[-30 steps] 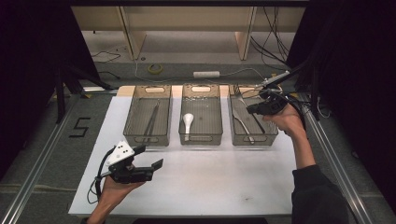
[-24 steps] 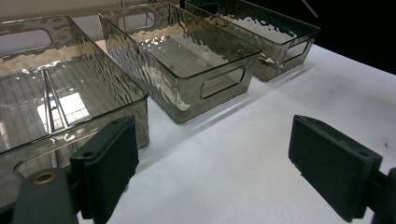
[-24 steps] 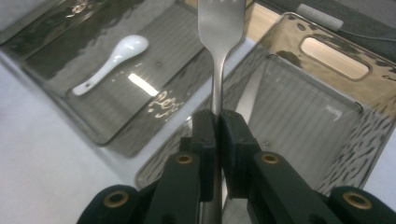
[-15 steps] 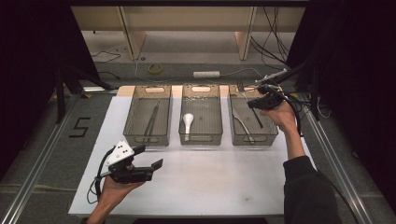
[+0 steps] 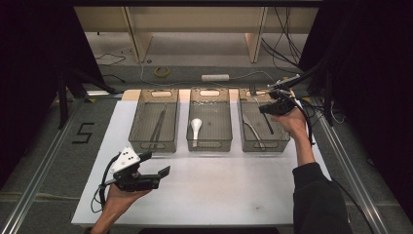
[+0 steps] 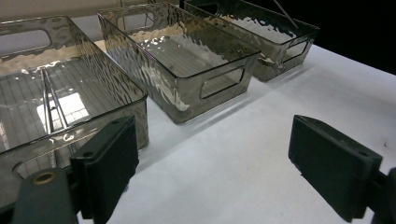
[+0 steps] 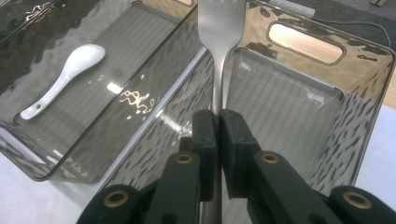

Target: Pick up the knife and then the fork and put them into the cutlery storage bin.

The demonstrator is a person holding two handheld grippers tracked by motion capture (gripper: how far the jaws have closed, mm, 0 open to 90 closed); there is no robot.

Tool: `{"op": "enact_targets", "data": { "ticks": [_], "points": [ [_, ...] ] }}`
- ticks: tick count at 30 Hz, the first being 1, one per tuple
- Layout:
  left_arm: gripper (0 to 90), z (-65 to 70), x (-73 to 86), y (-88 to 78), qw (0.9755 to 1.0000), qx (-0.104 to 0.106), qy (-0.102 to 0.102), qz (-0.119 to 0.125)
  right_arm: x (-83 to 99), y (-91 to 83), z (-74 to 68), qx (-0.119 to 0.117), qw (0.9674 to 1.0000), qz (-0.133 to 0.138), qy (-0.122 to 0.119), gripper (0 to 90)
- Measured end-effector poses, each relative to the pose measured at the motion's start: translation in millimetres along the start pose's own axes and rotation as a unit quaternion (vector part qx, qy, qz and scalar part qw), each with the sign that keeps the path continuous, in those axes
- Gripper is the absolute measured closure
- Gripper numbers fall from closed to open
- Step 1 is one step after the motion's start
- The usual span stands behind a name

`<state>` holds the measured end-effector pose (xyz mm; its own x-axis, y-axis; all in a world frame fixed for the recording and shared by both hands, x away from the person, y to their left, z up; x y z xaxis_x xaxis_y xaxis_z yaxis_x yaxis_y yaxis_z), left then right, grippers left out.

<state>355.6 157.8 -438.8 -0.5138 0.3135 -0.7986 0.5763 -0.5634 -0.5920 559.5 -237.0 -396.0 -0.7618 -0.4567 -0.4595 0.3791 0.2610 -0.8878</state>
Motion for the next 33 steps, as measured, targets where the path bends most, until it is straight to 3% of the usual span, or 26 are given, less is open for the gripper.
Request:
{"op": "enact_targets", "data": {
  "ticks": [15,33],
  "points": [
    [15.4,0.0,-0.1,-0.3,1.0000,0.001,0.000,0.001,0.8,20.1,6.1,0.009,0.9997,-0.012,0.021,85.4],
    [15.4,0.3,0.0,0.0,1.0000,0.000,0.001,0.000,21.4,41.2,9.5,0.005,0.9989,-0.031,0.033,85.3]
  ]
}}
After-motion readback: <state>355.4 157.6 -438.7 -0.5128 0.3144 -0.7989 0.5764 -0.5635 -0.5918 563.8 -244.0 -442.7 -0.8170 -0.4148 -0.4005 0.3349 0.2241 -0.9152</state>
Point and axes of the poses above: each handheld gripper's, and its own axes: y roughly forward along the jaws, x roughly out of its underside, z roughly to its right, the point moved 5 cm from there along y, roughly forward along the jaws, and after that the axes turned 13 degrees about -z, right-handed, at the moved point
